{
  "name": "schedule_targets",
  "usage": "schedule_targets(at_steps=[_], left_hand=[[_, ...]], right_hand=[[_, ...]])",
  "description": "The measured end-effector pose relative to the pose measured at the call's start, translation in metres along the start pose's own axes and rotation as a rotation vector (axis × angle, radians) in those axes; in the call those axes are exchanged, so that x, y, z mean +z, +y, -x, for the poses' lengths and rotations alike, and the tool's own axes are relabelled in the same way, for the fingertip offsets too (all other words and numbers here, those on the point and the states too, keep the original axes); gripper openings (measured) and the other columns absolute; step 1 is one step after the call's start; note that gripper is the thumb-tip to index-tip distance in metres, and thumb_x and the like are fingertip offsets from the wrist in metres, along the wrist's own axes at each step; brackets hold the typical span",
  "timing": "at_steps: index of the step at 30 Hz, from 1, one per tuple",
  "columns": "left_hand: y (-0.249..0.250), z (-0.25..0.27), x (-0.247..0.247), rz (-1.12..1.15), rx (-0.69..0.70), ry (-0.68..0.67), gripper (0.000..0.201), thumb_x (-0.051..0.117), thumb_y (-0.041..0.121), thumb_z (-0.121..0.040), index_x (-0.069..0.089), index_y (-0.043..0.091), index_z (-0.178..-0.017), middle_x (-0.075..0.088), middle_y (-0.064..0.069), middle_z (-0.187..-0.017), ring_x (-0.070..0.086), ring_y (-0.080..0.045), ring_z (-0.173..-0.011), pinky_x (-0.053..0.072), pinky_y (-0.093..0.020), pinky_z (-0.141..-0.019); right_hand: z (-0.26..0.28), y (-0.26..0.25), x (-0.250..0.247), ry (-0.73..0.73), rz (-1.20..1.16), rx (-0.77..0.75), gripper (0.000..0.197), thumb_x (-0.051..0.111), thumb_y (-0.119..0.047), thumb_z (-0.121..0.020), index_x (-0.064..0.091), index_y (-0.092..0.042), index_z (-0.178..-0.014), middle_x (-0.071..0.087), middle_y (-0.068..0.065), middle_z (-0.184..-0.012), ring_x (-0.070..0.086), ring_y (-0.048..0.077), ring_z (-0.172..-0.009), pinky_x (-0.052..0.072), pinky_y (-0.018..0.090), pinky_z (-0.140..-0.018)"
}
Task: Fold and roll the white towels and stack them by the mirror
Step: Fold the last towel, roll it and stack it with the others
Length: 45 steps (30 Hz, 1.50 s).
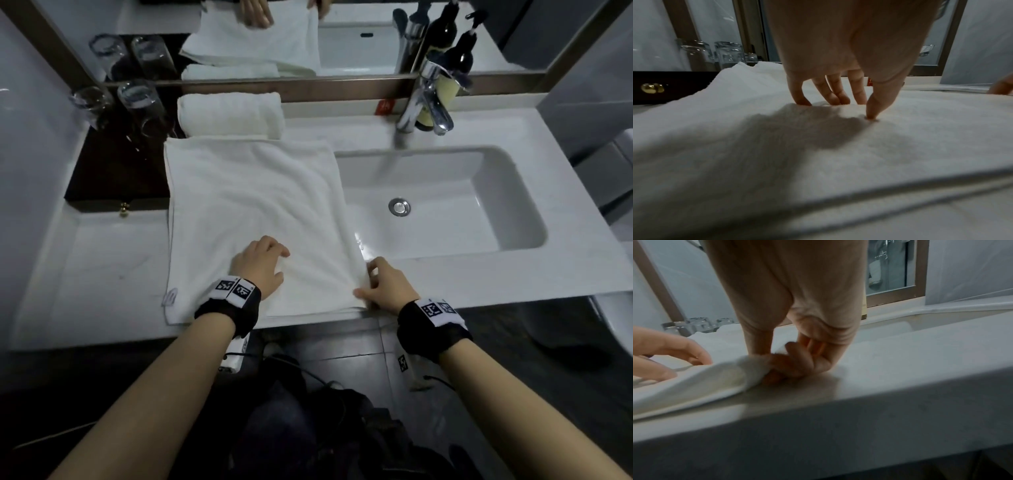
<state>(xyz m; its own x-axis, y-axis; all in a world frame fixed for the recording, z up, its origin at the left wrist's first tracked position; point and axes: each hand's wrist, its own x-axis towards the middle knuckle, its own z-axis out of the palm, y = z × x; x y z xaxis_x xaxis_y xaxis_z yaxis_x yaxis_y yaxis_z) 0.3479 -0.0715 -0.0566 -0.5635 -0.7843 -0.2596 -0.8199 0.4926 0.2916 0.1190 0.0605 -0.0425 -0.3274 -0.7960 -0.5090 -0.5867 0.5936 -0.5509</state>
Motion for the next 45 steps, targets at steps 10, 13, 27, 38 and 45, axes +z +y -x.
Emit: schedule_targets(at_steps=[10,13,27,38,45], left_hand=[[-0.007,0.049,0.030,-0.050,-0.247,-0.084,0.088,0.050,0.074,-0.072,0.005,0.048,-0.143,-0.013,0.012,-0.157,-0.012,-0.021,-0.145,0.003,-0.064,-0.109],[-0.028,0.066,0.031,-0.035,-0.329,-0.045,0.087,0.046,0.077,-0.073,0.004,0.047,-0.144,-0.015,0.008,-0.157,-0.012,-0.024,-0.144,0.002,-0.062,-0.111],[-0.055,0.121,0.023,-0.279,-0.241,-0.073,0.093,0.064,0.030,-0.082,-0.003,0.047,-0.144,-0.016,0.003,-0.157,-0.001,-0.032,-0.143,0.016,-0.056,-0.112],[-0.028,0.092,0.009,-0.149,-0.134,0.069,0.076,0.058,0.068,-0.071,0.045,0.023,-0.130,0.029,0.001,-0.147,0.025,-0.021,-0.135,0.021,-0.046,-0.109],[0.027,0.057,-0.004,0.238,-0.016,0.041,0.037,0.054,0.041,-0.089,0.053,0.022,-0.121,0.053,0.003,-0.124,0.052,-0.016,-0.114,0.041,-0.033,-0.096]], right_hand=[[0.006,0.010,0.017,0.045,0.518,-0.468,0.066,0.062,-0.047,-0.081,0.035,-0.032,-0.139,0.024,-0.003,-0.154,0.016,0.018,-0.144,0.018,0.045,-0.112],[0.009,0.010,0.016,0.120,0.553,-0.452,0.059,0.055,-0.048,-0.084,0.037,-0.031,-0.137,0.025,0.001,-0.152,0.014,0.025,-0.144,0.014,0.051,-0.111],[0.014,-0.003,0.044,-0.019,0.697,-0.676,0.074,0.060,-0.025,-0.086,0.018,-0.031,-0.147,0.008,0.002,-0.159,0.007,0.027,-0.146,0.015,0.048,-0.115],[-0.002,-0.016,0.007,0.193,0.374,-0.226,0.067,0.057,-0.044,-0.086,0.032,-0.013,-0.140,0.046,0.011,-0.138,0.039,0.032,-0.128,0.032,0.045,-0.103],[-0.014,-0.033,0.008,0.152,-0.146,-0.167,0.063,0.060,-0.001,-0.079,0.036,-0.008,-0.137,0.061,0.013,-0.103,0.056,0.031,-0.099,0.041,0.028,-0.083]])
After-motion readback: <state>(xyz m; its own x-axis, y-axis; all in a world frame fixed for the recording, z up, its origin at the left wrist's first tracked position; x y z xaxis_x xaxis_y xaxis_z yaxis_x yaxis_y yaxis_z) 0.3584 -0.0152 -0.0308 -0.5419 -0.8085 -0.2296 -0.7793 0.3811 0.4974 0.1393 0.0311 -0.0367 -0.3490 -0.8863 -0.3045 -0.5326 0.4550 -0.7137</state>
